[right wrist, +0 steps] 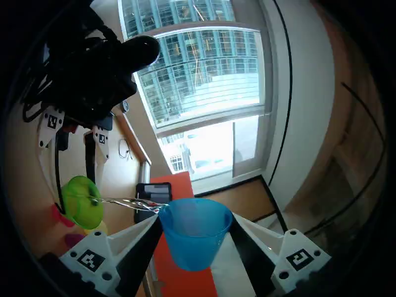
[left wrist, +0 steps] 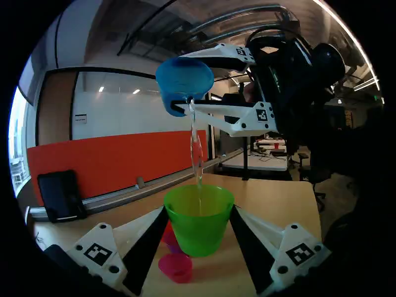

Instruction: Pour water

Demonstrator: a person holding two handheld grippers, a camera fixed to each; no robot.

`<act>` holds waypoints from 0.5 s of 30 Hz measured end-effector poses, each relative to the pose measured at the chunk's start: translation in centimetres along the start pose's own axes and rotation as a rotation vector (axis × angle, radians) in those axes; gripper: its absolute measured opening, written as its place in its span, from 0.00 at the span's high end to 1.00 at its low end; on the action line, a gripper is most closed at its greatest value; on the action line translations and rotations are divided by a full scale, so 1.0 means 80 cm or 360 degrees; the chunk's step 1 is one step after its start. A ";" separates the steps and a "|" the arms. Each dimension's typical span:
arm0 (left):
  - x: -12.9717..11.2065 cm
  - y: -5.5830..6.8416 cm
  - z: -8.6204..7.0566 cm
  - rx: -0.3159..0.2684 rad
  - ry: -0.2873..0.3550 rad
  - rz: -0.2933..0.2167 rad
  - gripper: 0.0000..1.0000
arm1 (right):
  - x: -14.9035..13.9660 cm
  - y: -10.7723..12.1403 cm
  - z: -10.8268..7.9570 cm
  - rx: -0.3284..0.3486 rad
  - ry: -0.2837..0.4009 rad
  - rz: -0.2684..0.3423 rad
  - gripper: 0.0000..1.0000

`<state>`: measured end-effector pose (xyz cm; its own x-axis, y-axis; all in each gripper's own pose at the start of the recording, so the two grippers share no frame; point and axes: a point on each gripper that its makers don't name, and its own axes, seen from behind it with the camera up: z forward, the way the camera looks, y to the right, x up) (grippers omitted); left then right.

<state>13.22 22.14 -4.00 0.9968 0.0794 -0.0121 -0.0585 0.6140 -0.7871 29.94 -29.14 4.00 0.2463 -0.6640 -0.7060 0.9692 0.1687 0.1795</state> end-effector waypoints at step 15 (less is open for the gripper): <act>0.002 0.001 0.001 -0.0002 0.0005 -0.0005 0.15 | 0.004 0.005 0.002 -0.0011 0.0002 -0.0102 0.08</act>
<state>13.36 22.27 -4.02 0.9971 0.0754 -0.0116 -0.0555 0.6132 -0.7880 30.44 -29.41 3.97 0.1838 -0.6725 -0.7169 0.9829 0.1308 0.1293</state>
